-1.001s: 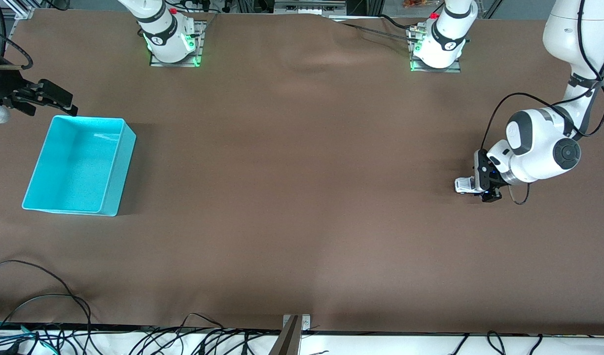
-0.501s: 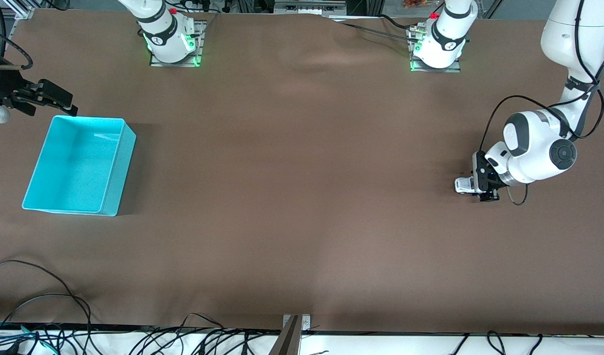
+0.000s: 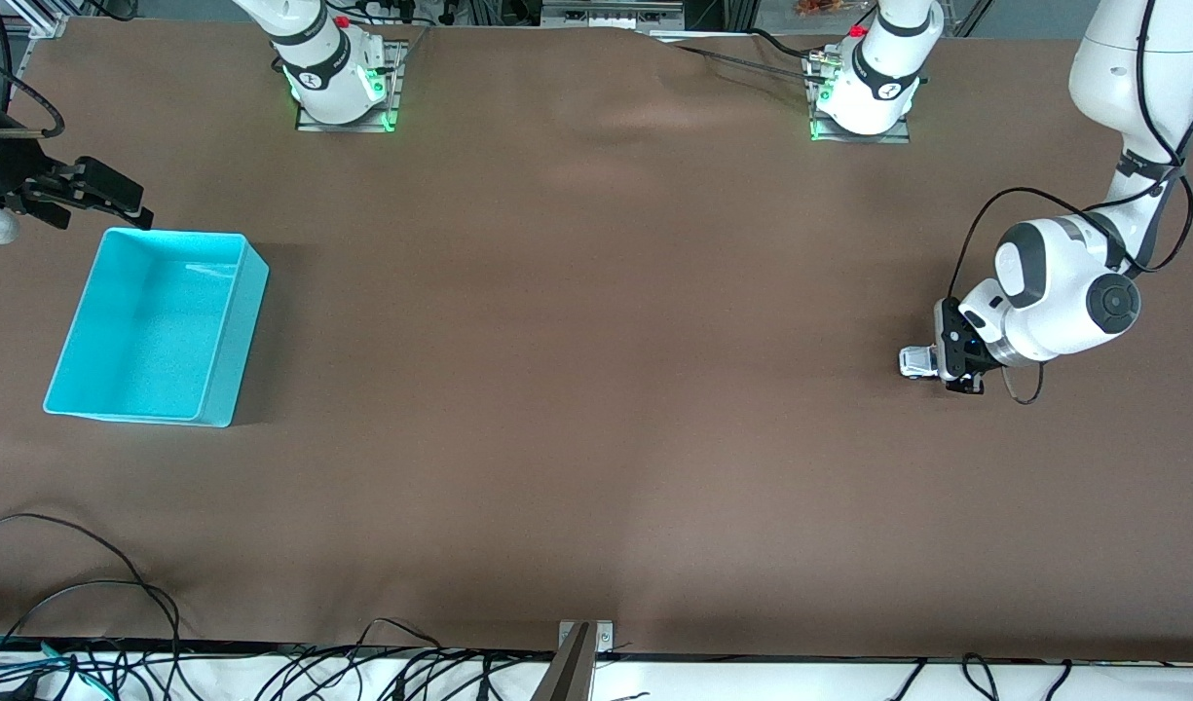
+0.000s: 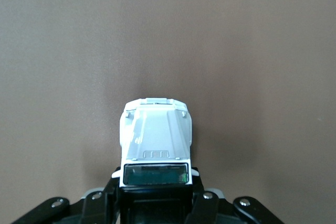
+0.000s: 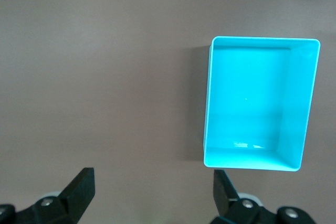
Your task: Wind and store white jeep toy
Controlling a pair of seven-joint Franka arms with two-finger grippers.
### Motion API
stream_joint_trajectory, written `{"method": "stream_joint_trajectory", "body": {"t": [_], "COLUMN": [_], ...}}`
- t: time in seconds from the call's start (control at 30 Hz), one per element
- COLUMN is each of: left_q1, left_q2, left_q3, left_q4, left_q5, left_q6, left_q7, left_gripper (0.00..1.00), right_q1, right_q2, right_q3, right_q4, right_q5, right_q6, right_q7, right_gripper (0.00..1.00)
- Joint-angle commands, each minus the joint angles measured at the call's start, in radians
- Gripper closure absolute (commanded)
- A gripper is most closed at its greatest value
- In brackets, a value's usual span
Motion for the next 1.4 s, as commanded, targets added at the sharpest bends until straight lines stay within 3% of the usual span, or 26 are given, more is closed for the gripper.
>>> {"method": "stream_joint_trajectory", "body": {"t": [0.0,1.37], "left_q1": [0.012,0.204], "left_q2": [-0.005,0.033], "left_q3": [-0.001,0.004], "left_q4": [-0.018,0.020], "left_q5": [-0.036,-0.030], "left_q6": [0.013,0.013], "left_q7": [0.042,0.226], "left_gripper": [0.85,0.91], "right_q1": [-0.005,-0.005], "right_q2": [0.009,0.009], "right_q3": [-0.003,-0.003], "right_q4": [0.023,0.023], "right_q5": [0.017,0.018], "right_q6": [-0.009,-0.009], "right_q7": [-0.019,-0.019], "right_gripper": [0.00,0.00]}}
